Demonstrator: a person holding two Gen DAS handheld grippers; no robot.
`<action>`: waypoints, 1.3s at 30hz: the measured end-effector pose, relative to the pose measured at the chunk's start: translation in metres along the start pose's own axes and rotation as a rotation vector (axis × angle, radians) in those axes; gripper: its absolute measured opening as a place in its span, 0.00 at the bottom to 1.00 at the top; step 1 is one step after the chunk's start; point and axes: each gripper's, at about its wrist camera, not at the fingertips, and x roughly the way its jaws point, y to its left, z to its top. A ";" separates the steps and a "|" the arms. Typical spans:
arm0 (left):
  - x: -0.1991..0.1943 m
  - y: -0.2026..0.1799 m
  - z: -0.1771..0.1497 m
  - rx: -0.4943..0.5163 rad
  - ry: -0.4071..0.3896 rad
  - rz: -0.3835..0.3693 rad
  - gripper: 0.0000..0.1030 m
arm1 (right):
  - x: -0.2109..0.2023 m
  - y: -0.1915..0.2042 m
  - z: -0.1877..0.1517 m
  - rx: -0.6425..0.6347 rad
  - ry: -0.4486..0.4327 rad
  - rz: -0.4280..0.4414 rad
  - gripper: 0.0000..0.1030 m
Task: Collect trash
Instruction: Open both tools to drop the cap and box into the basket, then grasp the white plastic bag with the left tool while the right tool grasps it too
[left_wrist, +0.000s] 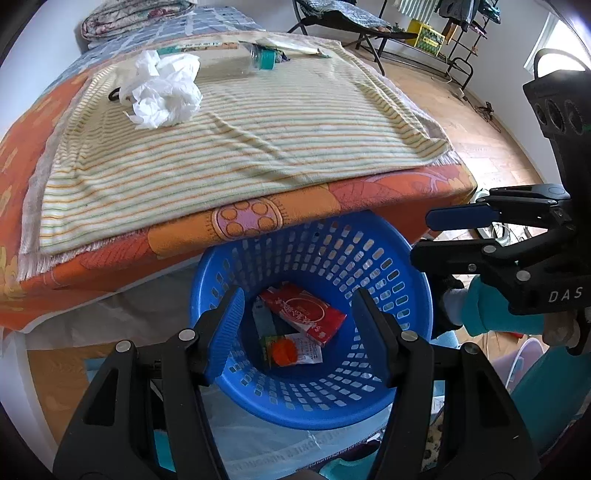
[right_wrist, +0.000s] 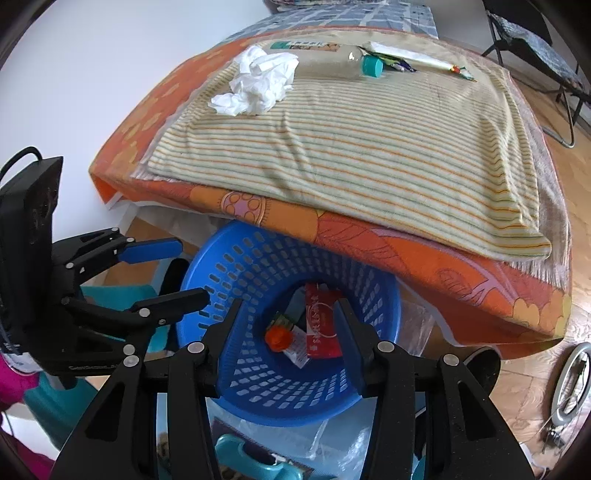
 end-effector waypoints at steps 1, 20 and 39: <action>-0.001 0.000 0.000 0.001 -0.006 0.004 0.61 | 0.000 0.000 0.001 0.000 -0.003 -0.008 0.45; -0.033 0.082 0.081 -0.219 -0.103 0.047 0.60 | -0.032 -0.017 0.056 0.042 -0.173 -0.004 0.54; -0.023 0.166 0.176 -0.405 -0.193 -0.002 0.60 | -0.005 -0.020 0.142 0.066 -0.178 0.149 0.54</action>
